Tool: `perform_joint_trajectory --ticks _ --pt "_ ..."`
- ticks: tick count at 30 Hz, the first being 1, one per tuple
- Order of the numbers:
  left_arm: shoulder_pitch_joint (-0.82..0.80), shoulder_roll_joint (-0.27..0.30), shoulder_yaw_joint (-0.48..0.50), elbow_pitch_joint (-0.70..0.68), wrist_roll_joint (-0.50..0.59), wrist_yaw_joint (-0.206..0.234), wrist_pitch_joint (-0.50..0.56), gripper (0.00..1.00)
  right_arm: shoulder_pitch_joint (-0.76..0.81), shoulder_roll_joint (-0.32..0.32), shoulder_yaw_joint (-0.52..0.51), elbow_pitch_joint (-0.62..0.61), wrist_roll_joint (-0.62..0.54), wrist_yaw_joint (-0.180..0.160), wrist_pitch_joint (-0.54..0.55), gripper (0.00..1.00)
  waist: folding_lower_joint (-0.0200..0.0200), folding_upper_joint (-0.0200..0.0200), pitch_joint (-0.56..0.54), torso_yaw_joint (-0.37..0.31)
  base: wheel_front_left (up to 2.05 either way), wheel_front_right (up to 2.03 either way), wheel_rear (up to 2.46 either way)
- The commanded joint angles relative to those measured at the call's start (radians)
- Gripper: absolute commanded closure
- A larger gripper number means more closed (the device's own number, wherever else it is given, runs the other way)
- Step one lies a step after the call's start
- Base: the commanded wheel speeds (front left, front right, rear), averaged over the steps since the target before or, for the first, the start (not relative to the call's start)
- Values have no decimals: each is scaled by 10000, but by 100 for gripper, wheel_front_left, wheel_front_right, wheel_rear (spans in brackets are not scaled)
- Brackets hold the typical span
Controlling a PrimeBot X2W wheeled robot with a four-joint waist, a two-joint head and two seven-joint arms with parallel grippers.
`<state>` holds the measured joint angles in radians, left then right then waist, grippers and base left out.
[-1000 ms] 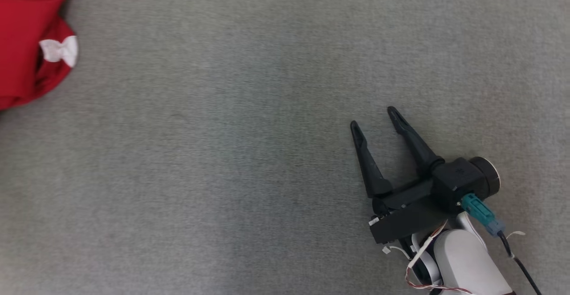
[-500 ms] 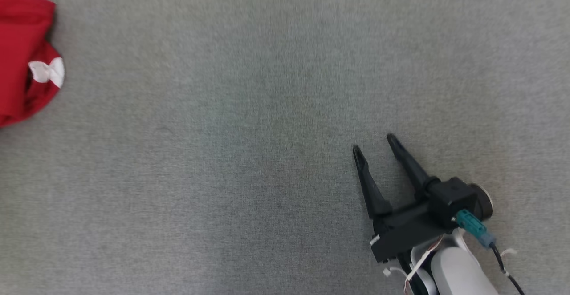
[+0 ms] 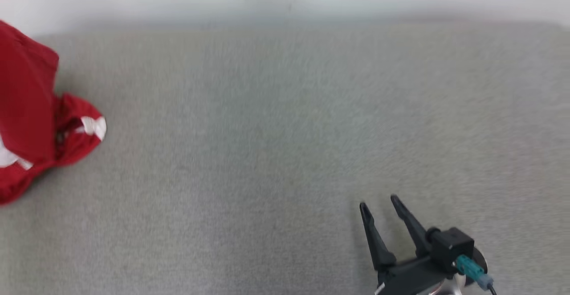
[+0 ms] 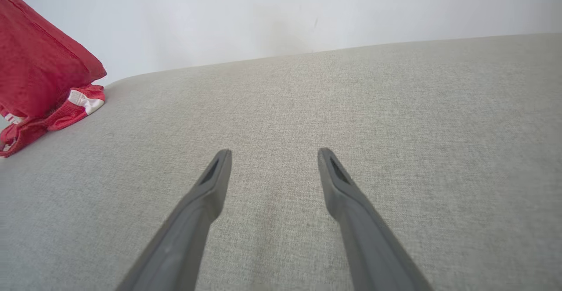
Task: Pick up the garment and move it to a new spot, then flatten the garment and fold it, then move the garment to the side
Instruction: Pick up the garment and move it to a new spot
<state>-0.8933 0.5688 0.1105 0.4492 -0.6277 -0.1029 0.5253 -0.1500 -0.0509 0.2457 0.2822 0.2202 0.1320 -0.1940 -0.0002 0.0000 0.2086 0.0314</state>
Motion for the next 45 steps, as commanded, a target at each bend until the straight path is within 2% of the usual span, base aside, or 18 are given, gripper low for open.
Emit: perform_joint_trajectory --ticks 1,7,8,14,20,29,40,41,42,45 --pt "-176 -261 -214 -407 -163 -43 135 100 353 2 18 89 125 -23 -46 0 2 0 -1693 -878 0 0 0" --pt "-714 -1167 -880 -1455 -421 -18 581 100 642 1 -23 68 226 -23 19 0 2 0 -2213 -1644 0 0 0" --pt "-714 -1167 -880 -1455 -421 -18 581 100 642 1 -23 68 226 -23 19 0 2 0 -2213 -1644 0 0 0" --pt "-1255 -2002 -1476 -2132 -434 199 665 100 632 1 48 -30 299 -23 51 0 2 0 -2256 -2483 0 0 0" --pt "-1091 -2717 -1915 -2393 -745 134 664 100 596 2 71 -133 378 -23 68 0 2 0 -2077 -3166 0 0 0" --pt "496 -2823 -3049 -2429 -315 -133 203 100 409 5 130 -123 638 -23 -27 0 2 0 -1522 -3734 0 0 0" --pt "3572 -3291 -3948 -983 242 -169 -2084 100 330 4 -38 -28 504 -23 -6 0 2 0 -1417 -3548 0 0 0" --pt "3735 -3384 -4039 -814 380 -146 -2370 69 354 4 -99 -19 478 -23 22 0 2 0 -1466 -3470 0 0 0" --pt "3888 -3412 -4147 -682 571 -153 -2652 0 381 3 -129 -19 473 -23 56 0 2 0 -1502 -3410 0 0 0" --pt "4301 -3661 -4237 -303 730 -62 -3551 0 560 3 -305 -22 413 -23 117 0 2 0 -1713 -3123 0 0 0"
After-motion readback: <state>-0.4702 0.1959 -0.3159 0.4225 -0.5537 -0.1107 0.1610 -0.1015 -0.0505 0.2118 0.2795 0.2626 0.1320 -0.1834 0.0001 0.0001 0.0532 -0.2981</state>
